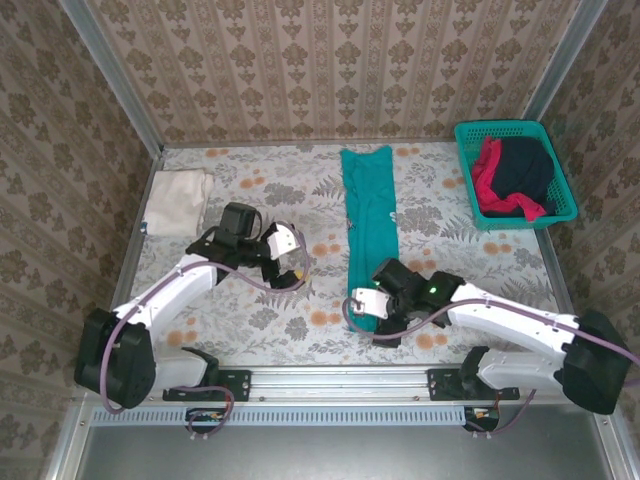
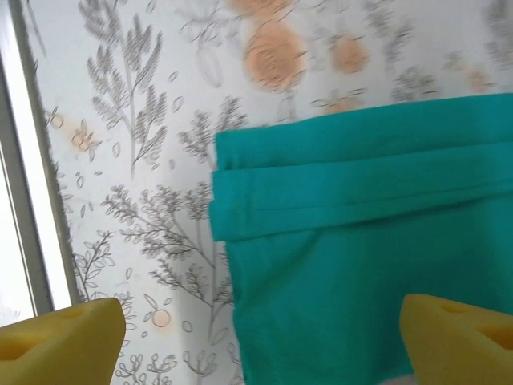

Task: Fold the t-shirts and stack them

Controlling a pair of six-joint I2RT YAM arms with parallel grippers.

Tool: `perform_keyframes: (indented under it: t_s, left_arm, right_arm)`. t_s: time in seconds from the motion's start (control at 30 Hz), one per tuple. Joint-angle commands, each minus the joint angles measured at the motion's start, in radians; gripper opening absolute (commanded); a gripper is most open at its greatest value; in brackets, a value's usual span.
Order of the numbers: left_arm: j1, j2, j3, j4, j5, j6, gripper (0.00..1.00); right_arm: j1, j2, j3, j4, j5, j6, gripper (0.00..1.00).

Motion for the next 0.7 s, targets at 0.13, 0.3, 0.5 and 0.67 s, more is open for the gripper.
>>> perform_keyframes:
  t_s: [0.13, 0.3, 0.5, 0.67]
  left_arm:
    - [-0.015, -0.04, -0.063, -0.002, 0.041, 0.057, 1.0]
    - [-0.016, -0.036, -0.071, 0.008, 0.044, 0.066, 1.0]
    - [-0.014, -0.01, -0.057, -0.008, 0.042, 0.072, 1.0]
    - [-0.011, 0.007, -0.045, -0.029, 0.044, 0.079, 1.0]
  right_arm:
    - [0.02, 0.143, -0.041, 0.124, 0.09, -0.054, 0.81]
    - [0.011, 0.223, -0.059, 0.186, 0.124, -0.069, 0.7]
    - [0.01, 0.291, -0.068, 0.208, 0.142, -0.063, 0.56]
    - [0.01, 0.281, -0.08, 0.206, 0.152, -0.06, 0.24]
